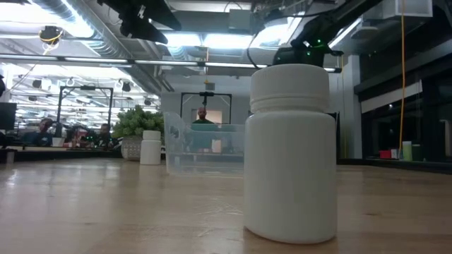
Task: Pick and place pill bottles into a basket
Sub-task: Put the white medicine bottle into the transparent bin
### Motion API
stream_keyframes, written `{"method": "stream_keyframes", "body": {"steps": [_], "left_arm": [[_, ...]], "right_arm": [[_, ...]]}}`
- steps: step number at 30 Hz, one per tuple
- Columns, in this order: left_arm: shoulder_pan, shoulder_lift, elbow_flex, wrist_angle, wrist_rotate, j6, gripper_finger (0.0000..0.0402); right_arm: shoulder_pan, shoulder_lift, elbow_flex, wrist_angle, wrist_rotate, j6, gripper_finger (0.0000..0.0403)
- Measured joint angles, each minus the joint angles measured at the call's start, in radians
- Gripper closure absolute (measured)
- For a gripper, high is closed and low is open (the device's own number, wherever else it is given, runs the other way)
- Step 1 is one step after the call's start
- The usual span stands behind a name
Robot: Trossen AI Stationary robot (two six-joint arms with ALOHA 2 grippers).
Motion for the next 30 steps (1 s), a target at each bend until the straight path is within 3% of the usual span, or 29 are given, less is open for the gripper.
{"method": "stream_keyframes", "body": {"steps": [23, 30], "left_arm": [[0.002, 0.140, 0.000, -0.001, 0.061, 0.004, 0.0017], [0.030, 0.140, 0.000, -0.001, 0.073, 0.024, 0.0017]], "right_arm": [[0.015, 0.146, 0.000, 0.006, -0.003, -0.002, 0.0069], [0.015, 0.147, 0.000, 0.003, -0.003, -0.003, 0.0114]]}}
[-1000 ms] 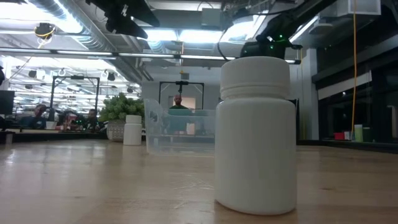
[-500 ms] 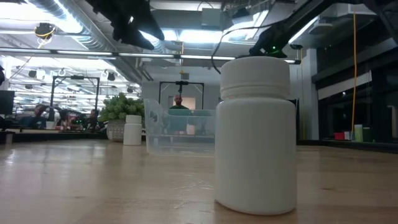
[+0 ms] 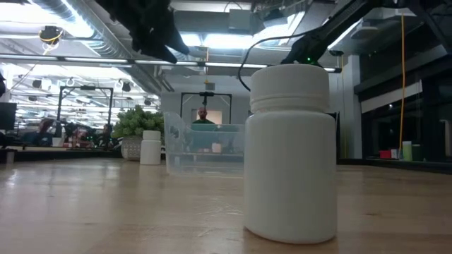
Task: Pick and place pill bottles into a basket
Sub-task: Put the white medicine bottle into the transparent bin
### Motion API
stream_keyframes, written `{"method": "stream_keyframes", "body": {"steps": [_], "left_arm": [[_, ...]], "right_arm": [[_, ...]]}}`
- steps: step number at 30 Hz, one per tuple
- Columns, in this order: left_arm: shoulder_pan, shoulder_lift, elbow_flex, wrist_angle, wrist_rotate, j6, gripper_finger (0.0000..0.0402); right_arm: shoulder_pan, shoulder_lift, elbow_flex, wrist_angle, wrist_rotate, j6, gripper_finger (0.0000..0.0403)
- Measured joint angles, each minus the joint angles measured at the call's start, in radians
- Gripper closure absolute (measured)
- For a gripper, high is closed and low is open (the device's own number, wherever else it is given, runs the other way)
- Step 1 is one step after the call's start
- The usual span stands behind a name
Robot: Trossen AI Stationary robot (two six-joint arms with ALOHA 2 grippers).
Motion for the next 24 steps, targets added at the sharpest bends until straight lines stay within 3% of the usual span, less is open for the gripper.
{"method": "stream_keyframes", "body": {"steps": [8, 18, 24], "left_arm": [[0.037, 0.000, 0.000, 0.000, 0.046, 0.006, 0.0017], [0.043, 0.000, 0.000, 0.000, 0.043, 0.053, 0.0017], [0.043, 0.000, 0.000, -0.001, -0.116, 0.093, 0.0017]], "right_arm": [[0.001, -0.003, 0.002, -0.009, 0.000, -0.007, 0.0248], [0.024, 0.001, 0.020, -0.065, -0.036, -0.026, 0.0252], [0.084, -0.002, 0.098, -0.126, -0.039, -0.026, 0.0252]]}}
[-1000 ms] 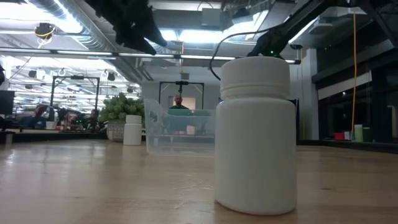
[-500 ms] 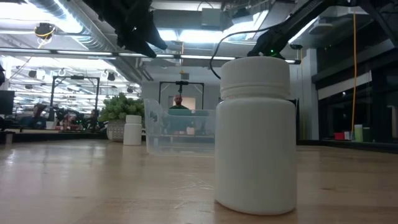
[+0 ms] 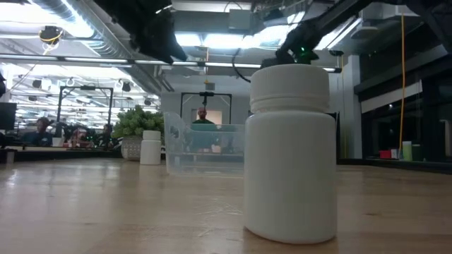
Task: Pick and place pill bottles into a basket
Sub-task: Put the white medicine bottle into the transparent bin
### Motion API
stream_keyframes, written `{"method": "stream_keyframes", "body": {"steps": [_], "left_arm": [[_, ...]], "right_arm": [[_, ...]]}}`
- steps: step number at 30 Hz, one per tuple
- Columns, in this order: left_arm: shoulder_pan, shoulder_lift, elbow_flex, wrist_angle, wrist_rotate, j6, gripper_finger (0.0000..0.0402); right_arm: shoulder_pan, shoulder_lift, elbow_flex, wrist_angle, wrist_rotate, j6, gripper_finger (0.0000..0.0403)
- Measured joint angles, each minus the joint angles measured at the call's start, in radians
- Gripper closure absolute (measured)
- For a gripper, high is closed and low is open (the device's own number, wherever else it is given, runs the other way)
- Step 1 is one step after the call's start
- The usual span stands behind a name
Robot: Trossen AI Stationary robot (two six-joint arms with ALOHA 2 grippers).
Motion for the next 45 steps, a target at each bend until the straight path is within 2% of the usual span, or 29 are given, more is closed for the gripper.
{"method": "stream_keyframes", "body": {"steps": [6, 12, 17, 21, 28, 32, 45], "left_arm": [[0.000, 0.000, 0.000, -0.001, -0.077, 0.065, 0.0017], [0.002, -0.014, 0.000, -0.006, -0.148, 0.130, 0.0017], [0.028, -0.048, 0.000, -0.012, -0.147, 0.143, 0.0017], [0.050, -0.080, 0.000, -0.012, -0.117, 0.144, 0.0017], [0.078, -0.111, 0.000, -0.015, -0.054, 0.183, 0.0017], [0.078, -0.111, 0.000, -0.015, -0.021, 0.226, 0.0017], [0.076, -0.111, 0.000, -0.013, 0.079, 0.221, 0.0017]], "right_arm": [[0.101, 0.000, 0.148, -0.104, 0.000, 0.002, 0.0252], [0.214, -0.002, 0.368, -0.196, 0.000, 0.036, 0.0252], [0.321, -0.003, 0.534, -0.233, -0.017, 0.094, 0.0252], [0.416, -0.004, 0.600, -0.230, -0.033, 0.139, 0.0252], [0.547, 0.005, 0.557, -0.177, -0.035, 0.242, 0.0252], [0.592, 0.052, 0.517, -0.161, -0.034, 0.290, 0.0252], [0.622, 0.172, 0.392, -0.088, -0.022, 0.336, 0.0252]]}}
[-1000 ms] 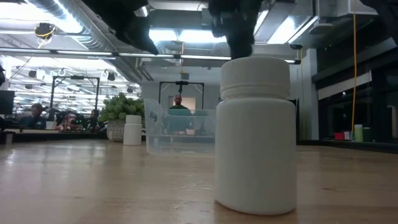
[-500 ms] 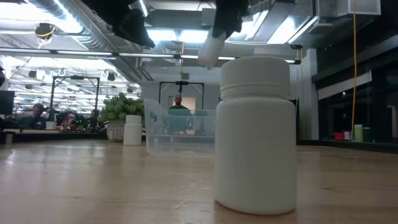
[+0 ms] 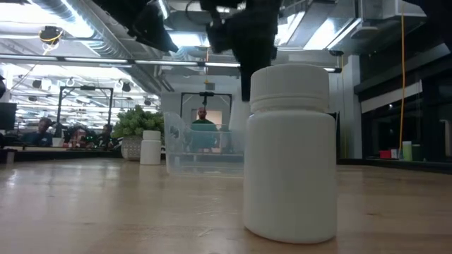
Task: Pick and place pill bottles into a basket
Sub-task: Put the white medicine bottle into the transparent bin
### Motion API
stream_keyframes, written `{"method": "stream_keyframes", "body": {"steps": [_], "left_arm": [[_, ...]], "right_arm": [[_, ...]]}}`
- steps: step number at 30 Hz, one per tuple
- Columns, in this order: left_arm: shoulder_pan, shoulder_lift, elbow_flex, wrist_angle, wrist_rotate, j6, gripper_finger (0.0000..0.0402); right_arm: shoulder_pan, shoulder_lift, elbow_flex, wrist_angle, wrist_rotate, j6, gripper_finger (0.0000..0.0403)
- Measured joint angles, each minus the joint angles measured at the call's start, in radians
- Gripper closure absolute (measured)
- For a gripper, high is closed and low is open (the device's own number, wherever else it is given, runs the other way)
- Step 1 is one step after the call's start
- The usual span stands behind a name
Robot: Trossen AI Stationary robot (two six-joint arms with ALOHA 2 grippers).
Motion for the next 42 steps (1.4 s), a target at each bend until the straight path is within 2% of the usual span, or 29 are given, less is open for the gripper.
{"method": "stream_keyframes", "body": {"steps": [4, 13, 19, 25, 33, 42], "left_arm": [[0.000, 0.000, 0.000, 0.001, 0.031, 0.000, 0.0017], [0.000, 0.000, 0.000, 0.007, 0.033, -0.002, 0.0017], [-0.020, 0.000, 0.000, 0.007, 0.033, -0.002, 0.0017], [-0.036, 0.000, 0.000, 0.007, 0.031, -0.001, 0.0017], [-0.040, 0.000, 0.000, 0.007, 0.030, 0.001, 0.0017], [-0.040, 0.000, 0.000, 0.006, 0.029, 0.001, 0.0017]], "right_arm": [[-0.002, 0.032, -0.013, 0.008, -0.001, -0.018, 0.0252], [-0.017, 0.086, -0.013, 0.030, 0.012, -0.053, 0.0252], [-0.043, 0.088, -0.013, 0.048, 0.018, -0.054, 0.0252], [-0.056, 0.088, -0.013, 0.047, 0.018, -0.082, 0.0221], [-0.055, 0.088, -0.013, 0.051, 0.014, -0.104, 0.0241], [-0.055, 0.088, -0.013, 0.053, 0.010, -0.100, 0.0216]]}}
